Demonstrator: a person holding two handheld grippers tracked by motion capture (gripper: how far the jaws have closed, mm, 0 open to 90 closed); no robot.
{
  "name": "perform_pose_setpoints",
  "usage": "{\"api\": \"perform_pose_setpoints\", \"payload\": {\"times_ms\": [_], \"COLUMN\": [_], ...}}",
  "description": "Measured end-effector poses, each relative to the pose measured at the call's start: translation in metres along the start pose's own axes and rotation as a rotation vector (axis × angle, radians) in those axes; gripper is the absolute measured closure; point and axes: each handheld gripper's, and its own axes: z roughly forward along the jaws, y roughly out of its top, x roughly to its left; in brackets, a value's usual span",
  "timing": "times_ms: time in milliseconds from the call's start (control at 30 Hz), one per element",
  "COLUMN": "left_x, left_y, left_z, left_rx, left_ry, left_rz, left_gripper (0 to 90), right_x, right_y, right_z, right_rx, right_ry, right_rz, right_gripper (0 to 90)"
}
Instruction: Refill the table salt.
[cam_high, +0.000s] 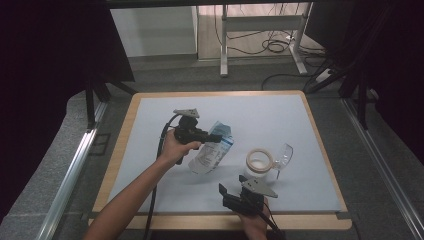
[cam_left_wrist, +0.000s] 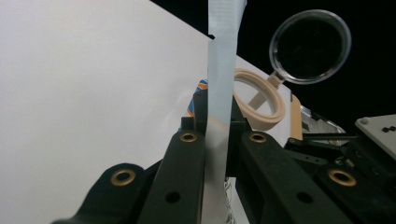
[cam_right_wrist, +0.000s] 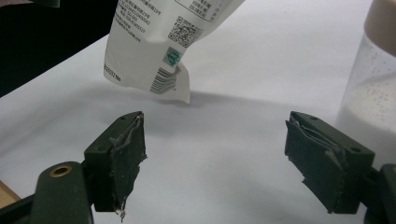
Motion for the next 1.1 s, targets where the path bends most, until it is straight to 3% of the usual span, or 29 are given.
{"api": "perform_pose_setpoints", "payload": {"times_ms": [467,1100], "left_x": [0.025,0.050], "left_y": [-0.007,0.002], "left_z": [-0.026,-0.046], "left_rx": [-0.055,-0.154], "left_ry": [0.086,0.178], "left_rz": [-0.046,-0.080], "left_gripper": [89.7,89.7], "right_x": [0.000,0.001], "right_y": [0.000,-0.002], "right_z": [0.002,0.004], "right_rx": [0.003,0.013], "right_ry": [0.002,0.009], "right_rz": [0.000,-0.004], "right_gripper": [21.0,21.0]}}
